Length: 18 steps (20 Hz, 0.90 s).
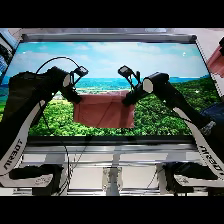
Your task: Fold the clothes and pants, and hang the long-sleeved shirts on hangers.
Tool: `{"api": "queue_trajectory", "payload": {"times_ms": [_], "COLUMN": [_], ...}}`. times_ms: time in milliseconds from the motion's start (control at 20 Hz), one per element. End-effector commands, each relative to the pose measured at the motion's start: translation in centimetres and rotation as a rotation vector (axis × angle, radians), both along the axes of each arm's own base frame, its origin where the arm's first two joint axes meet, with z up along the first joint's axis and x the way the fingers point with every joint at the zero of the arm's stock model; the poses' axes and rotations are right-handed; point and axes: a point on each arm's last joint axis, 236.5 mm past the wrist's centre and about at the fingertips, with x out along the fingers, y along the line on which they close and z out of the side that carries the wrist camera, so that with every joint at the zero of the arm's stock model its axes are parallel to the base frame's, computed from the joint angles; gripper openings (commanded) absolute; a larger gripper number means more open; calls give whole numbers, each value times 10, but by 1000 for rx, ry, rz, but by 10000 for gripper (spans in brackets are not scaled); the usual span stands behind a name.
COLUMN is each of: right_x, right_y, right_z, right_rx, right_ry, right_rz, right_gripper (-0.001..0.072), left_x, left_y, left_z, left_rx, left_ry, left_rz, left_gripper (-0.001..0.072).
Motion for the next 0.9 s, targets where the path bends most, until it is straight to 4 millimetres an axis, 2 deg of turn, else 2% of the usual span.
{"api": "queue_trajectory", "payload": {"times_ms": [0, 100, 250, 500, 650, 800, 850], "right_x": [-33, -51, -73, -104, -108, -117, -122], "right_y": [-2, -1, -6, -13, -13, -6, -3], "right_z": [-11, -15, -34, -64, -67, -64, -62], "right_rx": [-3, -1, -15, -26, -24, 9, 19], "right_ry": [126, 200, 286, 397, 417, 456, 479], "right_rz": [21, 43, 40, 24, -3, -4, -3], "right_gripper": [1, 2, 2, 3, 4, 6, 7], "left_x": [-28, -42, -64, -82, -104, -131, -136], "left_y": [7, -1, -15, -25, -24, -14, -12], "left_z": [-6, -9, -11, -13, -23, -34, -35], "left_rx": [35, 1, -59, -104, -100, -63, -55], "left_ry": [129, 191, 282, 357, 446, 550, 571], "left_rz": [-30, -36, -43, -37, -27, -15, -14], "left_gripper": [32, 32, 33, 32, 33, 41, 67]}}
